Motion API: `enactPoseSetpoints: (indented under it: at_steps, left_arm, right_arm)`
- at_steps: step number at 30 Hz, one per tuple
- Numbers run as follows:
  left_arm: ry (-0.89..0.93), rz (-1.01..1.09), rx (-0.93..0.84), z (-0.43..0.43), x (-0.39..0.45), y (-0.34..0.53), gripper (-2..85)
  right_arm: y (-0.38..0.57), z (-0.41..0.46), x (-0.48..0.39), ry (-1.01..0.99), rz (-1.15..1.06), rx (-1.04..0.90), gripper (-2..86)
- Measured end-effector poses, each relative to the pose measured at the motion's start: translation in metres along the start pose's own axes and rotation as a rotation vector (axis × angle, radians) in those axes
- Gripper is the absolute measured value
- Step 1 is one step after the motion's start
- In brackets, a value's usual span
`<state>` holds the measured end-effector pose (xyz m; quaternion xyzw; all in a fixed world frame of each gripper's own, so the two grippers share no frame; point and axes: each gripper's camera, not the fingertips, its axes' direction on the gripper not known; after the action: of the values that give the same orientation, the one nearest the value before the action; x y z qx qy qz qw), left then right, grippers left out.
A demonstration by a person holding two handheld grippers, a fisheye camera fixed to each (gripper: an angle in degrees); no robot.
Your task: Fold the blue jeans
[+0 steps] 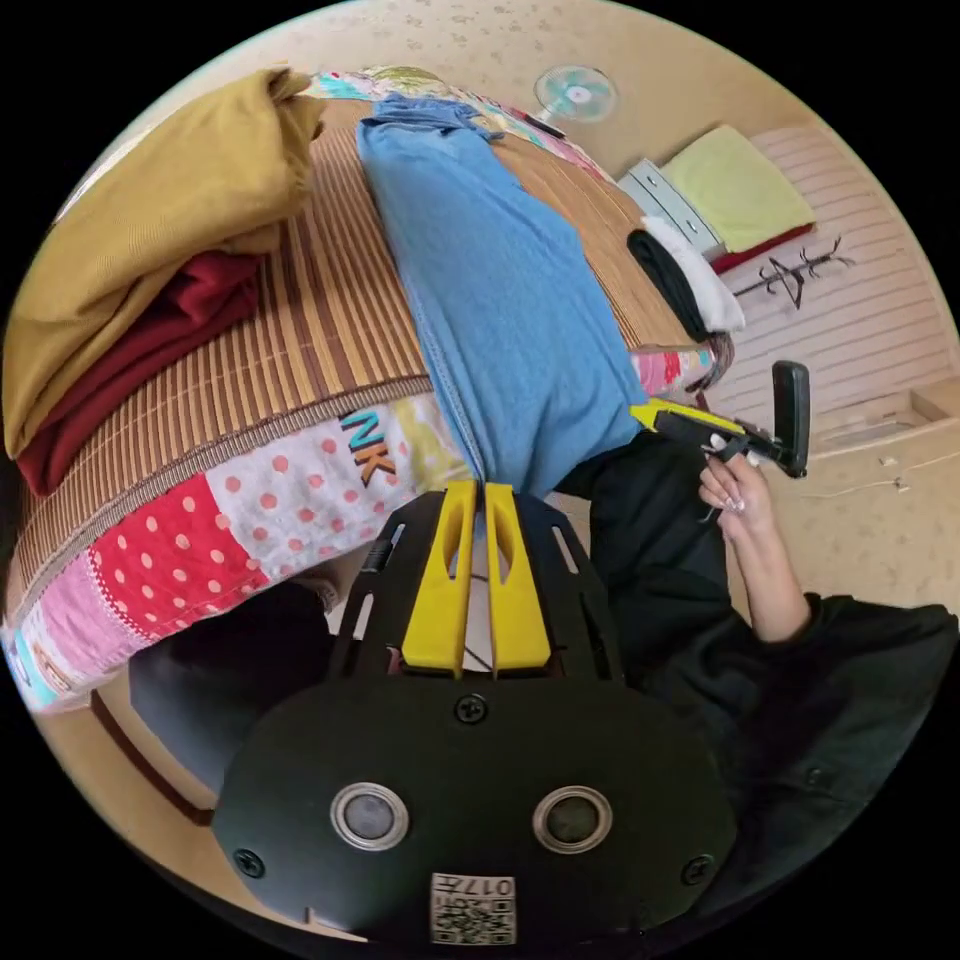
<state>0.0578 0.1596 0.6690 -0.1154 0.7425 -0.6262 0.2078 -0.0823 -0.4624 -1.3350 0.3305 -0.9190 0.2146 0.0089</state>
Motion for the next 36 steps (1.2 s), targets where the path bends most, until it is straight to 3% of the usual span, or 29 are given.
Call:
enactPoseSetpoints:
  at_steps: [4,7,9,12,16,19,21,24,28,32,34,36]
  left_arm:
    - [-0.115,0.028,-0.168,0.017,0.016,0.013,0.7]
    - [-0.03,-0.077,-0.233,0.035,0.0,0.023,2.9]
    - [0.039,-0.153,-0.125,0.026,-0.011,0.029,5.5]
    - [0.091,-0.185,0.109,-0.004,-0.014,0.031,8.4]
    - [0.018,-0.067,0.243,-0.028,0.007,0.006,8.8]
    - [-0.104,-0.051,0.221,-0.023,0.018,-0.026,9.1]
    - [-0.116,-0.102,0.102,0.004,0.011,-0.049,8.7]
    - [-0.165,-0.091,0.141,0.007,0.017,-0.045,3.5]
    - [-0.072,-0.062,0.026,0.023,0.017,-0.029,0.9]
    - [-0.01,-0.068,-0.146,0.052,-0.001,-0.008,2.5]
    - [0.009,-0.104,-0.125,0.051,-0.014,-0.001,5.0]
    - [0.046,-0.12,0.013,0.028,-0.029,0.003,7.8]
  right_arm:
    - [0.025,-0.001,0.014,-0.094,-0.081,-0.166,3.7]
    - [0.034,0.016,0.039,-0.037,0.007,-0.315,4.8]
    - [0.037,0.007,0.058,0.006,0.113,-0.236,8.6]
    - [0.031,-0.021,0.071,-0.112,0.154,0.003,9.6]
    - [0.004,-0.029,0.066,-0.093,0.143,0.14,11.0]
    - [-0.011,-0.018,0.062,-0.028,0.154,0.158,10.5]
    - [-0.019,0.0,0.063,-0.066,0.157,0.072,9.0]
    - [-0.008,0.006,0.054,0.038,0.117,0.068,4.6]
    - [0.013,0.01,0.058,0.059,0.056,-0.088,3.4]
    - [0.032,0.019,0.083,0.055,0.127,-0.264,3.7]
    - [0.04,0.002,0.102,-0.037,0.158,-0.164,5.0]
    - [0.042,-0.018,0.117,-0.127,0.164,-0.034,7.0]
